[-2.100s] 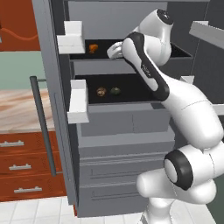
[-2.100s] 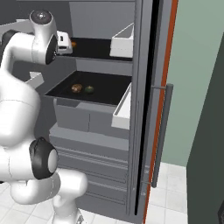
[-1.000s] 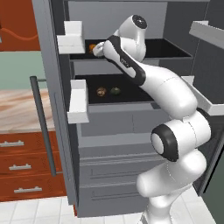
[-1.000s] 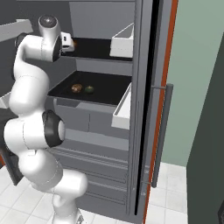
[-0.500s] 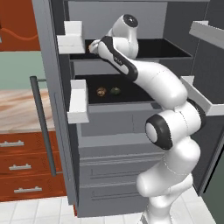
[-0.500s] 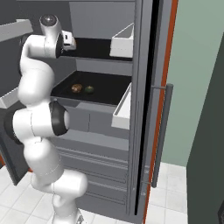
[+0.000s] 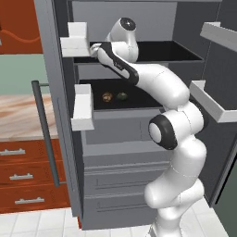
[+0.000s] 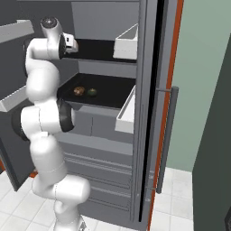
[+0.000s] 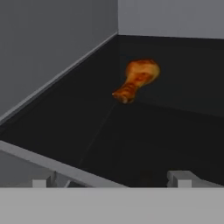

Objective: Gather the squash and potato from the fridge and place them on a tray on the dining counter. Then gather the chicken drumstick and steak from the fridge and place them on the other tray.

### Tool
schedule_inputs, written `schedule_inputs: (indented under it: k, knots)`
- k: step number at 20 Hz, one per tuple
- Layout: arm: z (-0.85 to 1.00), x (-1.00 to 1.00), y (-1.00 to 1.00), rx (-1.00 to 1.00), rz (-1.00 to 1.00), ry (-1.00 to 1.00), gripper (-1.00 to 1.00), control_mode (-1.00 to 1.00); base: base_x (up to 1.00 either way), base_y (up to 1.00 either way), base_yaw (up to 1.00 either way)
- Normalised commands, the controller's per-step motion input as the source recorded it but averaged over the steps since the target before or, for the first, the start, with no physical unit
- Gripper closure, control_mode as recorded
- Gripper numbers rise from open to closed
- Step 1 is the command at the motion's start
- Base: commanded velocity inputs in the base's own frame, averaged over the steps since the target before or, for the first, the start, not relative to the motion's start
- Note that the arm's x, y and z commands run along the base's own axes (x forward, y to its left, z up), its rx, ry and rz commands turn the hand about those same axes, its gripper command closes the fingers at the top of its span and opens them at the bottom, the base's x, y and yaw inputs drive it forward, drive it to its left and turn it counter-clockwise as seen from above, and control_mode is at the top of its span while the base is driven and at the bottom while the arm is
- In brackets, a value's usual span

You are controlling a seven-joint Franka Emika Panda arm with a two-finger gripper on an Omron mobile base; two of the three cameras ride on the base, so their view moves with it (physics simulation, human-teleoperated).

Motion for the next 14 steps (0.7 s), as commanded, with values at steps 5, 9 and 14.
schedule_inputs:
  k: [5, 9, 14]
  knots:
    - [-0.06, 0.44, 0.04, 0.0, -0.03, 0.0, -1.0, -1.0, 0.0, 0.0, 0.0]
    - [0.0, 0.45, 0.05, 0.0, -0.01, 0.0, -1.0, -1.0, 0.0, 0.0, 0.0]
    - [0.0, 0.48, 0.08, 0.0, -0.02, 0.0, -1.0, -1.0, 0.0, 0.0, 0.0]
